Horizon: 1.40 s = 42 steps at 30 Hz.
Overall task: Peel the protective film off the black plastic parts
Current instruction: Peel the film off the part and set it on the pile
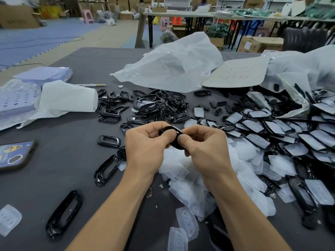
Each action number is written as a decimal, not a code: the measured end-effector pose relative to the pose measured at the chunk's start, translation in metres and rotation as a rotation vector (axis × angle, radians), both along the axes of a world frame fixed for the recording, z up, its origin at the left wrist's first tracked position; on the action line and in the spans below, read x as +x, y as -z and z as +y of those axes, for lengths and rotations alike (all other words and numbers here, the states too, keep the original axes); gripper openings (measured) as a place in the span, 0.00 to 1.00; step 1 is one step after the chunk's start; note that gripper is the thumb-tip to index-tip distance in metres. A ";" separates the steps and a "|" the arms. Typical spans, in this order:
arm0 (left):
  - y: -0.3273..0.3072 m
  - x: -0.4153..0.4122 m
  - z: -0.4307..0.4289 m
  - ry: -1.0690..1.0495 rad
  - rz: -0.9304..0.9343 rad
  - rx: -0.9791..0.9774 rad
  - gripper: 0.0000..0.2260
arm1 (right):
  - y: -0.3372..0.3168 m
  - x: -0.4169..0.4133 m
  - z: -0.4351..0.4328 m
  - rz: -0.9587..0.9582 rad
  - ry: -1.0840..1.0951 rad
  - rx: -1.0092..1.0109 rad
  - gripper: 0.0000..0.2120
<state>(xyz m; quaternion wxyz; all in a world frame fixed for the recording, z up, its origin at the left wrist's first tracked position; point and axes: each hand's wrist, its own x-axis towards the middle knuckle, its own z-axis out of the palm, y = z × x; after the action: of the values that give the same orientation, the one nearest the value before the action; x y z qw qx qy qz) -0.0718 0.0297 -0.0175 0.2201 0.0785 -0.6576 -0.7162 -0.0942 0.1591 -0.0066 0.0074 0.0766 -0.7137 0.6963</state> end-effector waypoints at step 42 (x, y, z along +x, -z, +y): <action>0.002 0.001 -0.001 -0.099 0.025 0.046 0.17 | 0.004 0.008 -0.007 0.195 0.273 0.400 0.14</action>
<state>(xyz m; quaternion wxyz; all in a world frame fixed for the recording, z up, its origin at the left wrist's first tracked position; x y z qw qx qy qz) -0.0711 0.0286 -0.0190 0.2614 0.1069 -0.6336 -0.7203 -0.0866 0.1524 -0.0108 0.1549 0.0463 -0.8367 0.5233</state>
